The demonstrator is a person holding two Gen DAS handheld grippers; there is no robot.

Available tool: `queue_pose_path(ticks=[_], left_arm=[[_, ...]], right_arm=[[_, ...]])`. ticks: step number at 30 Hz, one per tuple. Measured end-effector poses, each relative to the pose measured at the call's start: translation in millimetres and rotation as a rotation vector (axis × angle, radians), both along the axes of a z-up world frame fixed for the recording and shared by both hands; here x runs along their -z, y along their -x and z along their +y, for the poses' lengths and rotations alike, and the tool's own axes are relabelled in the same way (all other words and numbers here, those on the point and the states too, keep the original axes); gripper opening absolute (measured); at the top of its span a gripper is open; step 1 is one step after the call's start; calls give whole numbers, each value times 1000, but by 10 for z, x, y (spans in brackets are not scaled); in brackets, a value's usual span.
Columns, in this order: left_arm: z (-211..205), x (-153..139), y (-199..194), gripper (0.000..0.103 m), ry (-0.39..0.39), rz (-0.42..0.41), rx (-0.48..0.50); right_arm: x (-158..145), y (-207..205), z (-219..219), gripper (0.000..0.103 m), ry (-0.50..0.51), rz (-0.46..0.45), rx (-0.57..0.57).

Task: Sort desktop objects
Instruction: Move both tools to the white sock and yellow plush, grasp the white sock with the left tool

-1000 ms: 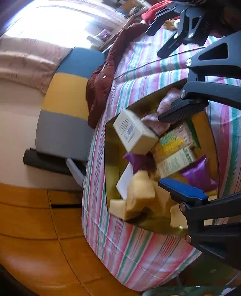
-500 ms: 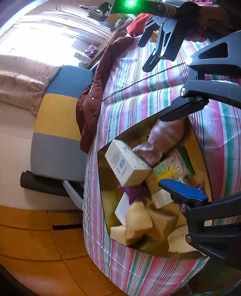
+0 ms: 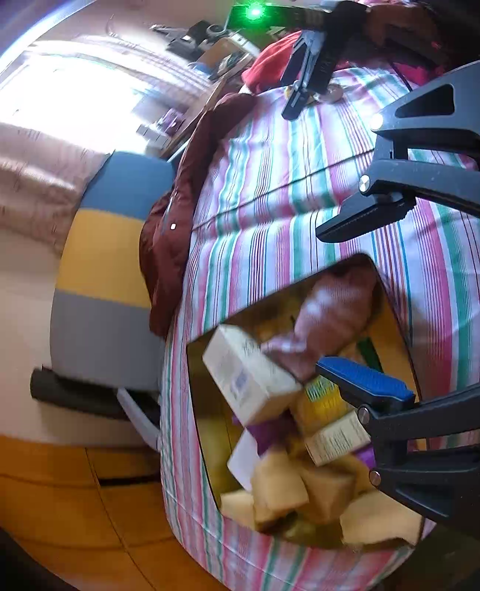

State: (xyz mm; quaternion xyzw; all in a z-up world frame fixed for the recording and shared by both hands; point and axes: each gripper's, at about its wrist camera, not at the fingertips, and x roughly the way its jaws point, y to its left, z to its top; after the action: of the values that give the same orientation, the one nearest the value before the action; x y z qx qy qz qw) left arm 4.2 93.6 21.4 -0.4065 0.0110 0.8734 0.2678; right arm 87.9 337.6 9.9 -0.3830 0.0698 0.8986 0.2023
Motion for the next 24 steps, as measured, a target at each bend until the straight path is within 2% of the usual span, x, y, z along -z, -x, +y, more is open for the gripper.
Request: queue_pose_path(ticks=[9, 16, 20, 24], left_arm=[[628, -41, -122, 65, 36, 23, 176], [1383, 53, -311, 64, 49, 1, 368], [1803, 140, -463, 64, 53, -31, 477], [2252, 256, -605, 64, 54, -78, 579]], right_arm=[[-146, -752, 1008, 103, 148, 31, 223], [-201, -1438, 1733, 103, 337, 227, 444], [-147, -1546, 1818, 103, 359, 273, 472], [-3, -1604, 1938, 103, 485, 348, 474]])
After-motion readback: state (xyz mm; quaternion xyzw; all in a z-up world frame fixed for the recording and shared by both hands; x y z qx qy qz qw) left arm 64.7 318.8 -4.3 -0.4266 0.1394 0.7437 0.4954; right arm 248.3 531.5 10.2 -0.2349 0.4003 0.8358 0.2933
